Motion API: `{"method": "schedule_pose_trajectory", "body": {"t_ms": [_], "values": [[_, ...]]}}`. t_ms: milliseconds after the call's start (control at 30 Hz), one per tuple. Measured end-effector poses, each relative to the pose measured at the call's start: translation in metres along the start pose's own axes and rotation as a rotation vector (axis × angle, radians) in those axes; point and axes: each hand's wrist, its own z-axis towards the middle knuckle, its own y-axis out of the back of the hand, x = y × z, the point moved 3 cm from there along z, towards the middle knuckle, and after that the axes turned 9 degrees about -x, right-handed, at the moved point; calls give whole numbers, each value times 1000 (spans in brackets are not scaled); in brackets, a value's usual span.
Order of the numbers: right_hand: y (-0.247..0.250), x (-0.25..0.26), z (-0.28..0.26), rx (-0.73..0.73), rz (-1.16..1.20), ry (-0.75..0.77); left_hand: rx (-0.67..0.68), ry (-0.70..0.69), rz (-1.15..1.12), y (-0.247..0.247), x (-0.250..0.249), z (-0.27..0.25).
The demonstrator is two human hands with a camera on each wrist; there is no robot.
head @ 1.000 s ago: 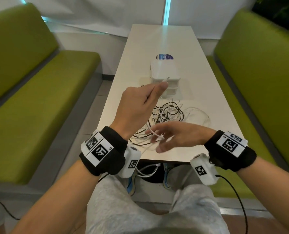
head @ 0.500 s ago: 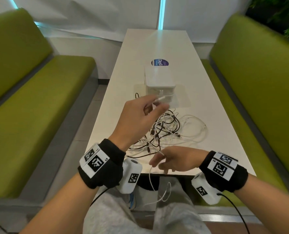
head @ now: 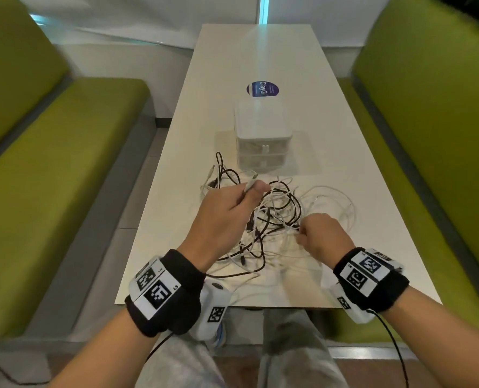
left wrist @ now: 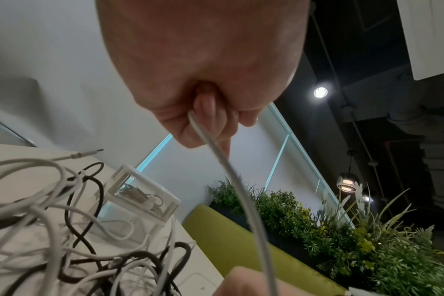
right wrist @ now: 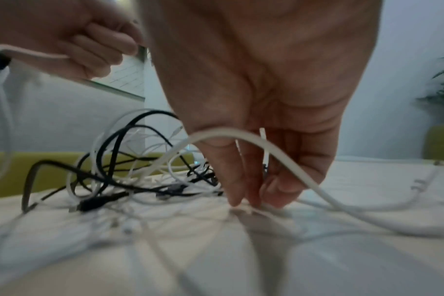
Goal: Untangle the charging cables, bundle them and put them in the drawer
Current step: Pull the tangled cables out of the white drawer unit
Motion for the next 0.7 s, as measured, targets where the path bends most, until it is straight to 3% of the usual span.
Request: {"method": "schedule_pose_trajectory", "body": {"t_ms": [167,400,500,600,700], "values": [[-1,4,-4,-124,23,25,32,30,11,0,9,-2],[8,16,-10,-52,-67,23,8,27,3,3,18,-2],[19,30,-15,-145,75,142,-28,19,2,10,20,-3],[28,56,-26,-109,280,297,-57,30,-9,17,23,-4],[36,72,-37,-95,350,342,-67,31,-19,23,24,-7]]}}
